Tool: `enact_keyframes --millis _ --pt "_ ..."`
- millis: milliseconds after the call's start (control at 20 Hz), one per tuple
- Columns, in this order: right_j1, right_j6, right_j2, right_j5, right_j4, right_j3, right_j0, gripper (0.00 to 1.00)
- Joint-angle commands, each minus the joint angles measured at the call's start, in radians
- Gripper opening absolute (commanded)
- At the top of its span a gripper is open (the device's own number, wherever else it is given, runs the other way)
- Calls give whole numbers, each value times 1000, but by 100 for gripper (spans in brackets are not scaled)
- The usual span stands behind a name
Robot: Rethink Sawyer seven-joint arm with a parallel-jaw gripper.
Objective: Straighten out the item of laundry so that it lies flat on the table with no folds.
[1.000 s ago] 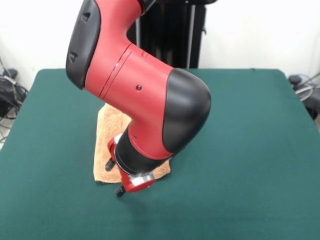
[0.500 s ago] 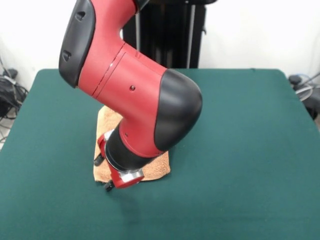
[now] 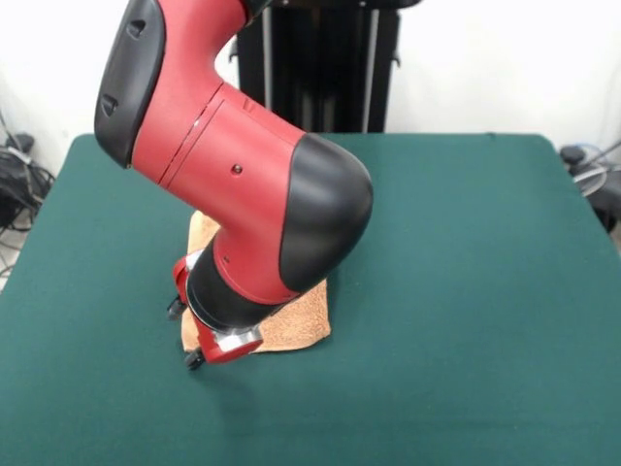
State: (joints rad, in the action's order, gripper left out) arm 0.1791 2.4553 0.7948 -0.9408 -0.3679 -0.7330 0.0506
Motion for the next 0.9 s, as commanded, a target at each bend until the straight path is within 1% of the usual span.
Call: enact_keyframes --millis 50,550,900 --pt "-11 83 -109 89 39 -79 7 100" --pt "2 90 -137 112 22 -82 12 100" --pt "-17 31 -173 65 18 -102 22 100"
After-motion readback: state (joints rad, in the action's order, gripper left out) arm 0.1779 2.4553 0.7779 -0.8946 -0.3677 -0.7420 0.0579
